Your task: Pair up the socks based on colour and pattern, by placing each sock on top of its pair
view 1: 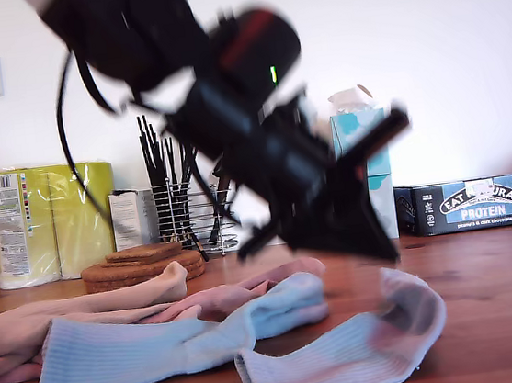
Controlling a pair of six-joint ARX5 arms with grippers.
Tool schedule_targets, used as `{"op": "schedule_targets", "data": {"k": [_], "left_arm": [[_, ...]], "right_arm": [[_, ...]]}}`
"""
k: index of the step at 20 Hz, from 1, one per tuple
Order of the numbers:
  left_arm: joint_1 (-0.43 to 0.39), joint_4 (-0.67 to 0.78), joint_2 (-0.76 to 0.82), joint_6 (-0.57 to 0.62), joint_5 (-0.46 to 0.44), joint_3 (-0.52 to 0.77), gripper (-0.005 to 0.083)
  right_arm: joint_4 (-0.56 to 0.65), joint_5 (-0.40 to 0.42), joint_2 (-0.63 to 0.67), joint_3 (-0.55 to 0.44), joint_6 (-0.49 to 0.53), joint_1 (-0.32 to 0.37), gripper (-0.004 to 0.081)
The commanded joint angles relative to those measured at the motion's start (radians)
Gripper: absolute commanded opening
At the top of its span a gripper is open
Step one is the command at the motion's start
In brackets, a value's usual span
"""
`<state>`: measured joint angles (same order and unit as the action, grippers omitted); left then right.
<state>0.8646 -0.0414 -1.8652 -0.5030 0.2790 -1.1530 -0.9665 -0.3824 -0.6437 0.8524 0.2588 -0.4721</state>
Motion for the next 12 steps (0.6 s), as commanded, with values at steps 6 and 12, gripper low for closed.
{"op": "schedule_targets", "data": {"k": [6,12], "left_arm": [[-0.007,-0.354,0.251,0.391,-0.054,0.008,-0.0021],[-0.007,-0.383,0.507,0.463,-0.082,0.204,-0.0021]], "right_arm": [[0.025,0.079,-0.042,-0.013,-0.186,0.003,-0.0013],[0.134,0.121,-0.248,-0.013,-0.347,0.003,-0.0013]]}}
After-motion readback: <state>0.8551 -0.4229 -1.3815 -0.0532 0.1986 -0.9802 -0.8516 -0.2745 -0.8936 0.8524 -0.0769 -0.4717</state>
